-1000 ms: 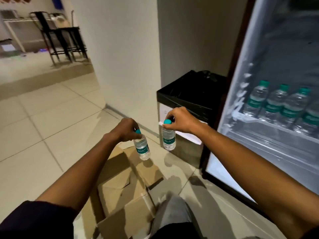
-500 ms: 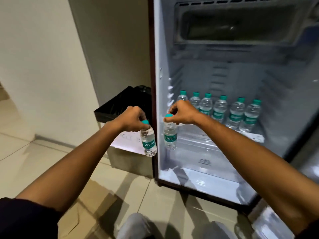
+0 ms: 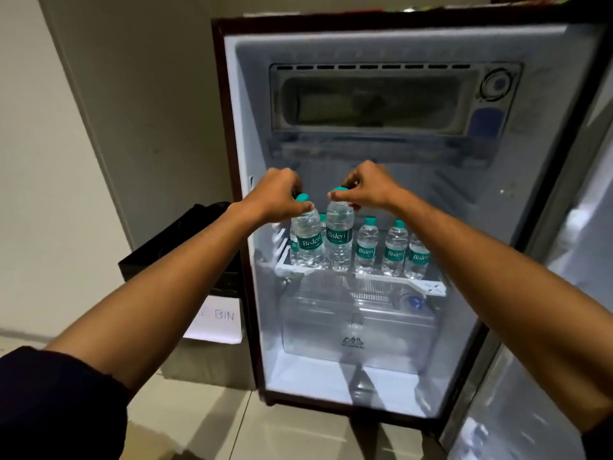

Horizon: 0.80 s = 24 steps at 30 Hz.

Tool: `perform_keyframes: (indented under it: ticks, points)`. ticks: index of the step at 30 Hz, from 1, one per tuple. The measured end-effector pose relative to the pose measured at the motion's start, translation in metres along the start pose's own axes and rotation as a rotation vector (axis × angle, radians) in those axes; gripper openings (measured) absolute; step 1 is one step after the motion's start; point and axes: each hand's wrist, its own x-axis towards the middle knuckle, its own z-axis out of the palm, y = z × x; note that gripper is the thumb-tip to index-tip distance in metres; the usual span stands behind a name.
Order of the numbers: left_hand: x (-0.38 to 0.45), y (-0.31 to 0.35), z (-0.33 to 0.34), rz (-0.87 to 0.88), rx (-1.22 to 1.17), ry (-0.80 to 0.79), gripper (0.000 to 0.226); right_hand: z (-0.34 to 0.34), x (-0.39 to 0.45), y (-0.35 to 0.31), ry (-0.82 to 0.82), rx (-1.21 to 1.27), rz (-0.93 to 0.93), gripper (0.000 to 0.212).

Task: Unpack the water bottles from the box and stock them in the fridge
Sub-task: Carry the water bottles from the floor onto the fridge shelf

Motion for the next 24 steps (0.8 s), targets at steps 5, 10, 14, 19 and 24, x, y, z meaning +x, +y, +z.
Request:
perform_keyframes:
  ticks: [5, 10, 14, 19, 24]
  points:
    - [0.033, 0.015, -0.002, 0.000, -0.015, 0.076, 0.025, -0.020, 0.011, 0.005, 0.121, -0.066, 0.040, 0.029]
    - [0.054, 0.016, 0.002, -0.019, -0.010, 0.171, 0.025, -0.030, 0.018, 0.010, 0.254, -0.153, -0.002, 0.026]
    - [0.060, 0.009, 0.016, -0.001, 0.013, 0.242, 0.022, -0.020, 0.022, 0.016, 0.303, -0.273, -0.075, 0.029]
    - [0.065, -0.004, 0.039, 0.028, 0.058, 0.290, 0.023, 0.006, 0.028, 0.028, 0.357, -0.351, -0.181, 0.027]
    - [0.074, -0.011, 0.061, 0.011, 0.037, 0.316, 0.022, 0.031, 0.044, 0.038, 0.316, -0.386, -0.188, 0.036]
